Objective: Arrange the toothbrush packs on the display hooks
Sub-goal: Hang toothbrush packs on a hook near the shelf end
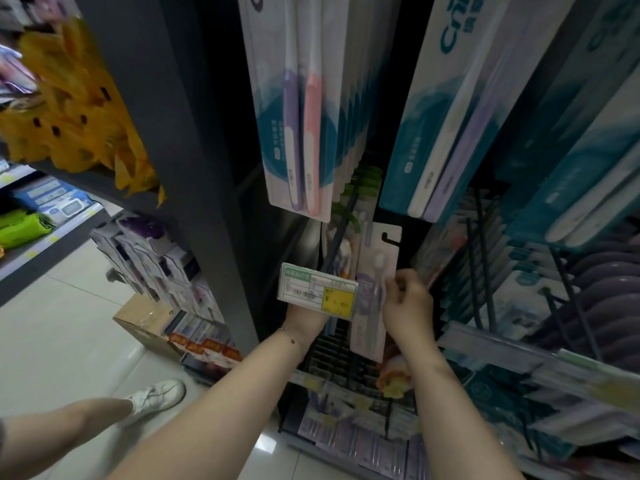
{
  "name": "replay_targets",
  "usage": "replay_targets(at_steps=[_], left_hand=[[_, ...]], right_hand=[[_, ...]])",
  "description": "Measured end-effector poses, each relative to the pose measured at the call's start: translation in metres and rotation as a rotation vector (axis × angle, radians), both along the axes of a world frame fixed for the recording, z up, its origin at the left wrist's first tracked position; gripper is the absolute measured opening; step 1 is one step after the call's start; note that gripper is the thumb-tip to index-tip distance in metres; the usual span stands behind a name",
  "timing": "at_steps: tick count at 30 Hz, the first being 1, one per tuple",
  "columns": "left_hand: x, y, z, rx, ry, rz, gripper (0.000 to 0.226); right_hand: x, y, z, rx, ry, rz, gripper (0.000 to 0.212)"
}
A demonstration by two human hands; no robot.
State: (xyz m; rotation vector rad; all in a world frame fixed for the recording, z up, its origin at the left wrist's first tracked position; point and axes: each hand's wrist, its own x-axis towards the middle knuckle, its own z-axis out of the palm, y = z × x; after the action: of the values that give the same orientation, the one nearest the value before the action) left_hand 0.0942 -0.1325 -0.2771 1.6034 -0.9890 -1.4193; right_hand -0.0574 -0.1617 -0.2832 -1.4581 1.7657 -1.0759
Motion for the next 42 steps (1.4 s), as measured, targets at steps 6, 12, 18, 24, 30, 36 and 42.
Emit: replay_targets(at_steps=[6, 12, 18, 24, 30, 36, 42], left_hand=[[-0.018, 0.0, -0.009, -0.095, -0.118, -0.106, 0.011], [-0.031, 0.011, -0.011, -0.131, -0.225, -0.212, 0.009], [-0.034, 0.032, -0.007, -0.133, -0.313, -0.25, 0.012], [-0.026, 0.059, 0.009, -0.178, -0.329, -0.311, 0.021], [-0.03, 0.085, 0.045, -0.2, -0.271, -0.388, 0.008], [-0.057, 0.115, 0.074, -0.239, -0.304, -0.411, 0.01], [-0.082, 0.144, 0.082, -0.146, -0.288, -0.399, 0.013]], right_hand=[[-0.016, 0.028, -0.008, 0.028, -0.019, 0.019, 0.015], [-0.03, 0.052, -0.018, 0.14, 0.018, 0.097, 0.02], [-0.031, 0.078, -0.004, 0.148, 0.058, 0.186, 0.014], [-0.034, 0.111, 0.011, 0.109, 0.024, 0.26, 0.01], [-0.052, 0.138, 0.034, 0.128, -0.132, 0.297, 0.016], [-0.082, 0.166, 0.057, 0.099, -0.213, 0.295, 0.014], [-0.108, 0.182, 0.062, 0.188, -0.187, 0.356, 0.012]])
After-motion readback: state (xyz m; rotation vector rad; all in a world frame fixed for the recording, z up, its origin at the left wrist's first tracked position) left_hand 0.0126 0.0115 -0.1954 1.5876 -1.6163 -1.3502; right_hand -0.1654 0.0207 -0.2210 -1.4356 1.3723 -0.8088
